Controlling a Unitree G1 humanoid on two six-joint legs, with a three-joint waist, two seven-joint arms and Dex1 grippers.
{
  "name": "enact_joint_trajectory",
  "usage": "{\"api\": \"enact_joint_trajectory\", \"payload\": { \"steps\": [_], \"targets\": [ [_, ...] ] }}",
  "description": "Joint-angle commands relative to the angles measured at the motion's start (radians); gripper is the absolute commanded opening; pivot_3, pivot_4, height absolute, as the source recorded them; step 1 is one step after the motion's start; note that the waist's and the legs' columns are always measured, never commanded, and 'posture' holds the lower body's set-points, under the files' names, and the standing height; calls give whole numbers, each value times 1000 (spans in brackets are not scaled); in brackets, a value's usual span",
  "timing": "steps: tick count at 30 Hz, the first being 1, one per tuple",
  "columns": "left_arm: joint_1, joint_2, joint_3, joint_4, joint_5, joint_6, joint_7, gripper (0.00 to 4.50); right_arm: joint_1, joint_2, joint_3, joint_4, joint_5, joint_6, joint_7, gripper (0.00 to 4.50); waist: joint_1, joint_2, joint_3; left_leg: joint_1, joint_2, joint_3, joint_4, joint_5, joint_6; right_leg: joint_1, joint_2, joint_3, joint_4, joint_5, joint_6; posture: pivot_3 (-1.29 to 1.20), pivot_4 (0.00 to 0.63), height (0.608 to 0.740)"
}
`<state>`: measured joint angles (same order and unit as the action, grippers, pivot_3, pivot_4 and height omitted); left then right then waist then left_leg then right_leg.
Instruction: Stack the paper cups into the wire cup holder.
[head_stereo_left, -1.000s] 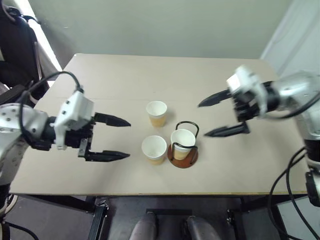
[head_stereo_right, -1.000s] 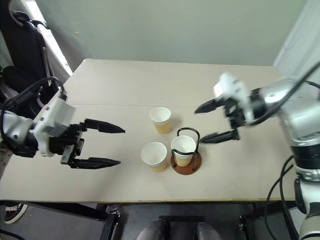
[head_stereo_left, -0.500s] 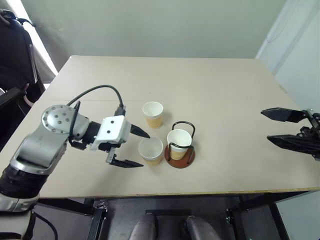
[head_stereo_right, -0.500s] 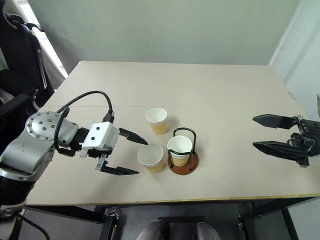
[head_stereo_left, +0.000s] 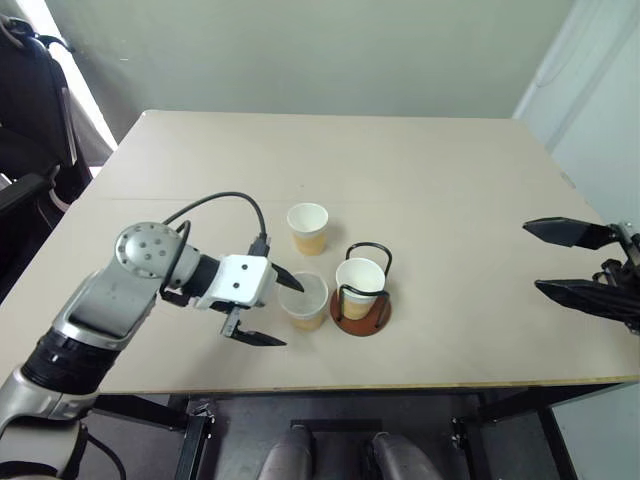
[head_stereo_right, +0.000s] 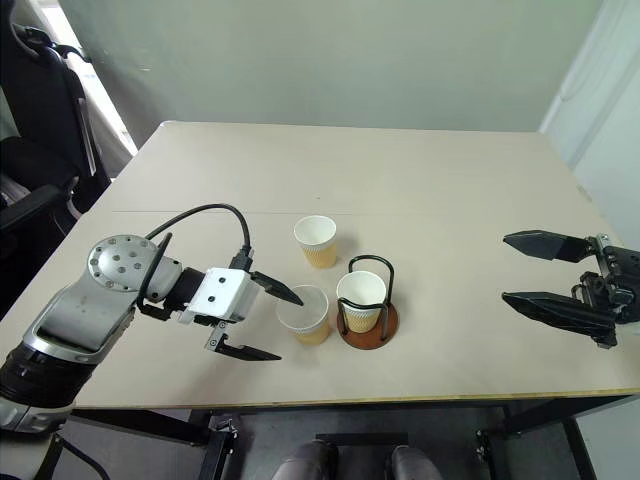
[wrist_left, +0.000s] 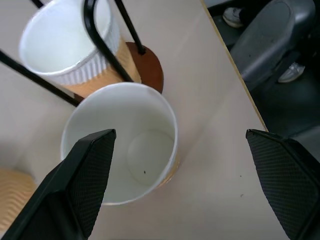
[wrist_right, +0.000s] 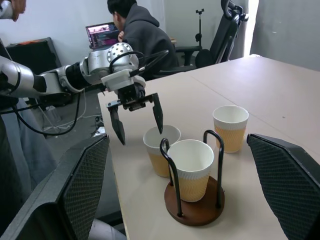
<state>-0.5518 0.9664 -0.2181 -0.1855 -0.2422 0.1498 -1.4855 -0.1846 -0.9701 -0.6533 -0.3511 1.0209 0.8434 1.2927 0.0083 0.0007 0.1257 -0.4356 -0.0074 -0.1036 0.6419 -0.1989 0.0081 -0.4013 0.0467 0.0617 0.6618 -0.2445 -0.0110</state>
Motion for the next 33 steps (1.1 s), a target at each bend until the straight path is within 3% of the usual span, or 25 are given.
{"api": "enact_joint_trajectory", "payload": {
  "steps": [1, 2, 13, 20, 25, 29, 33],
  "targets": [
    [-10, -12, -2, 0, 9, -25, -7, 4100, 10, -28, -35, -16, 15, -28, -3, 4500, 0, 0, 0, 0, 0, 0, 0, 0, 0, 0, 0, 0, 0, 0, 0, 0, 150, 740],
    [-10, -17, -5, 2, 12, -24, -6, 3916, 8, -29, -32, -15, 18, -30, -9, 4500, 1, 0, 0, 0, 0, 0, 0, 0, 0, 0, 0, 0, 0, 0, 0, 0, 150, 740],
    [-15, -29, -7, 56, 18, -43, -25, 39, 15, -57, 14, -11, -4, -57, -15, 4500, 1, 0, 0, 0, 0, 0, 3, -1, 0, 1, 0, 0, 0, 0, 0, 0, 150, 740],
    [2, -28, 6, 23, -24, -6, -26, 39, 28, -75, 24, -11, -8, -69, -1, 4500, 1, 0, 0, 0, 0, 0, 4, -2, 1, 1, 0, 0, 0, 0, 1, 0, 150, 740],
    [-56, -4, 83, 23, -136, 112, -45, 39, 46, -85, -1, -24, 12, -67, -3, 4500, 2, 0, 0, -1, 0, 0, 4, -2, 0, 1, 0, 0, 0, 0, 1, 0, 150, 740],
    [-314, 14, 124, 166, -196, 183, -112, 39, 53, -88, -9, -31, 13, -72, -4, 4500, 10, 0, 0, -1, 1, -1, 5, -2, 0, 1, 1, 0, 1, 0, 1, 0, 150, 740],
    [-623, -32, 26, 332, -243, 139, -129, 39, 46, -83, 7, -31, 3, -83, -14, 4500, 12, 0, 0, -1, 0, 0, 6, -3, 1, 2, 1, 2, -1, 1, 1, 0, 150, 740]
  ]
}}
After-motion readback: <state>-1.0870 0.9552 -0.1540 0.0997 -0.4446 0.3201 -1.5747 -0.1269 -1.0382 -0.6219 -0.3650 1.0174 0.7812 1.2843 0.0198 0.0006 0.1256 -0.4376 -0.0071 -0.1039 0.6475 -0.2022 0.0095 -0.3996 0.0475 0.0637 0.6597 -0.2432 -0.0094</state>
